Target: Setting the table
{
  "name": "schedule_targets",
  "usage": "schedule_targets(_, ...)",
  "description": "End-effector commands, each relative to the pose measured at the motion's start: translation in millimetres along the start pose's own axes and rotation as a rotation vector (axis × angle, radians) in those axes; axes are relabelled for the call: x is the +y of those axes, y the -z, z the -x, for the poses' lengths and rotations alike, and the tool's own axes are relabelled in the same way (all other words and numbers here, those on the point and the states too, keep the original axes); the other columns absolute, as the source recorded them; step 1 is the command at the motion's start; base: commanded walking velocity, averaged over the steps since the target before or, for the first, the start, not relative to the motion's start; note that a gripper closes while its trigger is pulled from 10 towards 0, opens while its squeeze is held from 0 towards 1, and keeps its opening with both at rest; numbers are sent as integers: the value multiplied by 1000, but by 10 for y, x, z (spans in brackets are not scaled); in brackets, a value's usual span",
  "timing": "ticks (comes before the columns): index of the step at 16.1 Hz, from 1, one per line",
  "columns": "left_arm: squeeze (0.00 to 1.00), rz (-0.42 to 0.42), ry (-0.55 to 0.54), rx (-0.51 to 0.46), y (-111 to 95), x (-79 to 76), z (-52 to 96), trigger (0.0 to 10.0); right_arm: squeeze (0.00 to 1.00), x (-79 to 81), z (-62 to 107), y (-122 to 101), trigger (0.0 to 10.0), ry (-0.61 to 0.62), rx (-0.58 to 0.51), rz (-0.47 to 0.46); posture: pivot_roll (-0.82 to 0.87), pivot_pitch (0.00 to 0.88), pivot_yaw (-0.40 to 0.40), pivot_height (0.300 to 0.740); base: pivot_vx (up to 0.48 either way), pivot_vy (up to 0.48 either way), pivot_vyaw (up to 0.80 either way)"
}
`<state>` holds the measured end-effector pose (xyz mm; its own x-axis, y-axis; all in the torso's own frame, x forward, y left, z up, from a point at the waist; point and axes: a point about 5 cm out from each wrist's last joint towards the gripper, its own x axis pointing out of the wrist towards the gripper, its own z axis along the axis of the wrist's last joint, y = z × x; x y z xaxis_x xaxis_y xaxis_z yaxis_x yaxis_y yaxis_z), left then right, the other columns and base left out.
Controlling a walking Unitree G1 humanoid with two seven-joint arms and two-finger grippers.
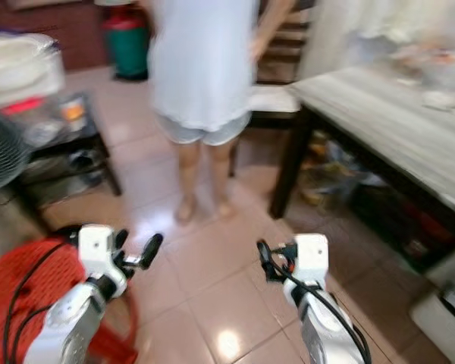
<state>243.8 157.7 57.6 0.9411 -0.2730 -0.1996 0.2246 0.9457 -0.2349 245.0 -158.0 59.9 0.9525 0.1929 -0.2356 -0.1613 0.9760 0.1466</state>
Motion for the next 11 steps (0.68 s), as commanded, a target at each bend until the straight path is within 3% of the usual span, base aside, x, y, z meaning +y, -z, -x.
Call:
schedule_targets(1,0,1,-30,9,14,78,44,10000,0,57,2,26,10000,-17,11,-13,-122,92,4,740,255,0,-788)
schedule_targets(4,0,2,-25,23,44,75,53,10000,0,59,-6,26,10000,-21,14,-11,-122,93,-1,740,247,0,-788)
schedule_targets(8,0,16,-80,50,82,131,53,10000,0,62,-9,27,10000,-21,17,-15,-121,92,0,740,0,0,-775)
schedule_targets(11,0,-13,-158,77,94,181,23,10000,0,59,-7,34,10000,-19,17,-24,-123,95,5,740,0,0,0)
